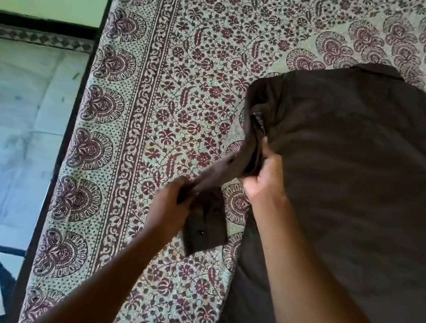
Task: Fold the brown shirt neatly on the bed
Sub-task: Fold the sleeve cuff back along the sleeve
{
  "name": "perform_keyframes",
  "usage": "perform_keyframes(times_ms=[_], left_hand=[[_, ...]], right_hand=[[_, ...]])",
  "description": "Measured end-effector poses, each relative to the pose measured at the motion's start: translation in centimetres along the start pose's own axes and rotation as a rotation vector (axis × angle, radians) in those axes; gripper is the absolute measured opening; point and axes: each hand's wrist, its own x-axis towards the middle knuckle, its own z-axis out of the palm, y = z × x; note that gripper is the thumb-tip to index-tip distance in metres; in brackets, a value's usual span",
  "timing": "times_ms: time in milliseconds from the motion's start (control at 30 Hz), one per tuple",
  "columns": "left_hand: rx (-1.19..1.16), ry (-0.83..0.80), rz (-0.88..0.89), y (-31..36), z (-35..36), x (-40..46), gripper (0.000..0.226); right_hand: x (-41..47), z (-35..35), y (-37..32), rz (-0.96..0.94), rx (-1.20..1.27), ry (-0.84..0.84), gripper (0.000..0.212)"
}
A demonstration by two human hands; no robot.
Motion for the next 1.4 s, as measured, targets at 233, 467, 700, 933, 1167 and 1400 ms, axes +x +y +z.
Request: perform_keyframes(times_ms=[233,467,700,933,1167,1400], left_hand=[[-0.221,-0.02,-0.056,0.0,-11.4,5.4,0.012],[-0.242,-0.021,-0.015,0.5,-19.4,9.5,0.003],[-0.238,0.074,0.005,-0.2,-24.6,12.4,0.015],[0.296,0.258,-0.017,-4.2,-27.0,16.2,0.033],[0.943,0.156,-0.004,-5.3,-27.4,17.9,0.028],[1.162,0.367,0.134,-6.7,-25.1,17.7,0.059]], right_hand=[[0.1,3.4,3.2,-0.021,0.05,0.029,0.084],[-0.7,9.8,5.9,0.018,-0.19,0.005,0.059],[1.0,13.1,7.0,0.019,-0.168,0.118,0.026],[3.0,13.0,8.2,-0.054,-0.122,0.282,0.037],[2.1,12.2,10.5,-0.048,-0.172,0.37,0.032],[-0.3,9.4,11.8,-0.154,-0.652,0.284,0.013]])
